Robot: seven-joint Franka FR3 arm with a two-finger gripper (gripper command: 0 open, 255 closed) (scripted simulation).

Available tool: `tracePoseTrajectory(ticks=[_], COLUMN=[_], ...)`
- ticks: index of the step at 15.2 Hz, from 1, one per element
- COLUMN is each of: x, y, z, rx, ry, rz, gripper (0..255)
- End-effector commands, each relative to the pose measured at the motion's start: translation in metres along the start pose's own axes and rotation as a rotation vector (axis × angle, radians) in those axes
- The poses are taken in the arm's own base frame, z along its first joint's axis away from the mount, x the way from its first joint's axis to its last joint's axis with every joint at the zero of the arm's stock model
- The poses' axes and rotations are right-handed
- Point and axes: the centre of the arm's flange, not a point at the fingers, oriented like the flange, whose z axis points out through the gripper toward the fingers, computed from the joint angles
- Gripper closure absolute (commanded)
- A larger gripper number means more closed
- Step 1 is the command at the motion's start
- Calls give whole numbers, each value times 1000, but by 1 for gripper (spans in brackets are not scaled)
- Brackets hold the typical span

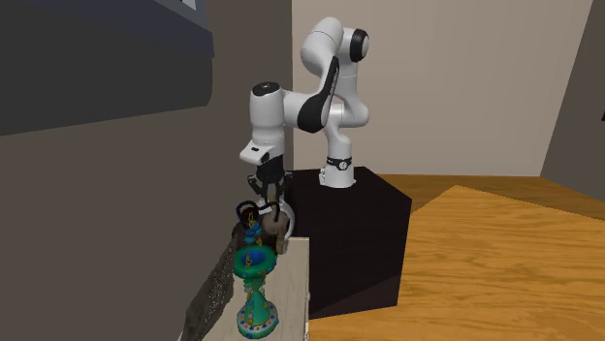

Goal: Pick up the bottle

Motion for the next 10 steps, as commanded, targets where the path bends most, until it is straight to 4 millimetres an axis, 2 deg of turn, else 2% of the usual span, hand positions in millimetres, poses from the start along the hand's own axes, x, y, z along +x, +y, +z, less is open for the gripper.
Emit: tracePoseTrajectory(ticks=[1, 8, 10], x=[-2, -10, -11], y=[0, -2, -2], z=[-12, -48, -49], rx=[-1, -1, -1], ry=[1, 1, 1], rz=[1, 1, 1], gripper=[255, 255, 255])
